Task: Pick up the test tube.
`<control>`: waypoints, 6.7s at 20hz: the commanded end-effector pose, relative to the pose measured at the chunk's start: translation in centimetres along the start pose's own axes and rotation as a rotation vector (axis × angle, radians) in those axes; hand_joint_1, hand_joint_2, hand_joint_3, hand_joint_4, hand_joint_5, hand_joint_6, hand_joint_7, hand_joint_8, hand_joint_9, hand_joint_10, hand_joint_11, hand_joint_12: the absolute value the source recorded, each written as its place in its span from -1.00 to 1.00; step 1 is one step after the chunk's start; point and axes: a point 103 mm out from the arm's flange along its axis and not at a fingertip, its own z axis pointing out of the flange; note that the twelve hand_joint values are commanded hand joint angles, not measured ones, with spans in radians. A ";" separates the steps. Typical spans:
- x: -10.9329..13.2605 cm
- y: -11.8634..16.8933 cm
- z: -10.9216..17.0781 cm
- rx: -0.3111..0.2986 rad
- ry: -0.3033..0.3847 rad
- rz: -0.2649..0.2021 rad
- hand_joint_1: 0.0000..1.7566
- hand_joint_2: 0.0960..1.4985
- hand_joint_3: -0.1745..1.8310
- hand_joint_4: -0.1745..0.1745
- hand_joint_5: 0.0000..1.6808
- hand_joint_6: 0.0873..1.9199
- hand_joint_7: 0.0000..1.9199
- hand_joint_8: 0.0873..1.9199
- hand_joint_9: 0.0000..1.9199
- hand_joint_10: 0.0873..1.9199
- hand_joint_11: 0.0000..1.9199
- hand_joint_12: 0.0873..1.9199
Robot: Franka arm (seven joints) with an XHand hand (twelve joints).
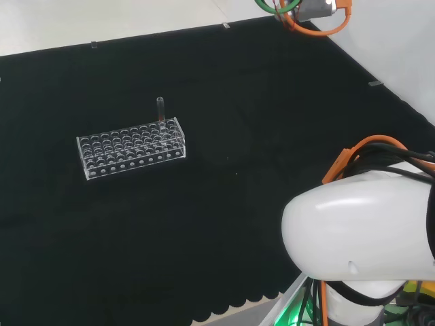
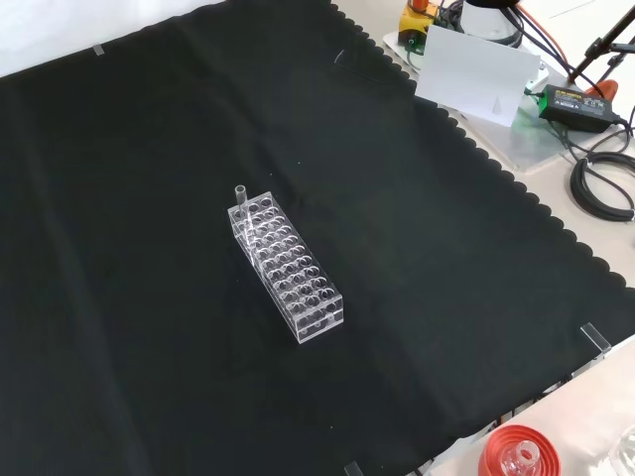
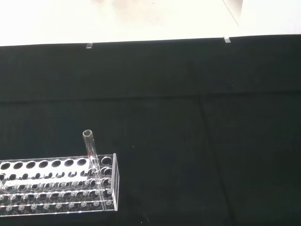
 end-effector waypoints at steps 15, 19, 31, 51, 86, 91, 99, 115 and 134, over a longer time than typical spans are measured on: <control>0.5 -5.8 -2.3 -0.001 -0.095 -0.037 -0.24 -0.07 -0.39 -0.39 -0.86 -0.89 -0.90 -0.08 -0.93 0.01 -1.00 0.44; 1.7 -4.7 -1.9 0.018 -0.094 -0.080 -0.24 -0.07 -0.39 -0.39 -0.86 -0.89 -0.90 -0.08 -0.93 0.01 -1.00 0.44; 4.1 -0.8 0.2 0.062 -0.101 -0.138 -0.23 -0.07 -0.40 -0.38 -0.86 -0.92 -0.90 -0.07 -0.92 0.02 -1.00 0.45; 6.3 7.4 8.2 0.232 -0.079 -0.162 -0.14 -0.07 -0.40 -0.40 -0.77 -0.99 -0.76 -0.05 -0.76 0.01 -1.00 0.62; 8.6 18.9 25.3 0.515 -0.144 -0.184 -0.07 -0.09 -0.36 -0.44 -0.73 -1.00 -0.72 -0.06 -0.69 -0.01 -0.97 0.62; 8.7 20.1 26.7 0.526 -0.143 -0.180 -0.07 -0.10 -0.35 -0.44 -0.73 -1.00 -0.72 -0.06 -0.69 -0.01 -0.97 0.62; 9.5 21.4 28.7 0.536 -0.136 -0.189 -0.06 -0.10 -0.34 -0.46 -0.70 -1.00 -0.69 -0.05 -0.67 -0.01 -0.94 0.62; 10.4 21.2 30.2 0.548 -0.115 -0.183 0.01 -0.13 -0.28 -0.65 -0.56 -0.84 -0.34 -0.14 -0.47 -0.11 -0.79 0.56; 13.3 22.6 29.9 0.520 -0.082 -0.178 0.22 -0.23 -0.14 -1.00 -0.16 -0.14 0.26 -0.30 0.03 -0.31 -0.51 0.46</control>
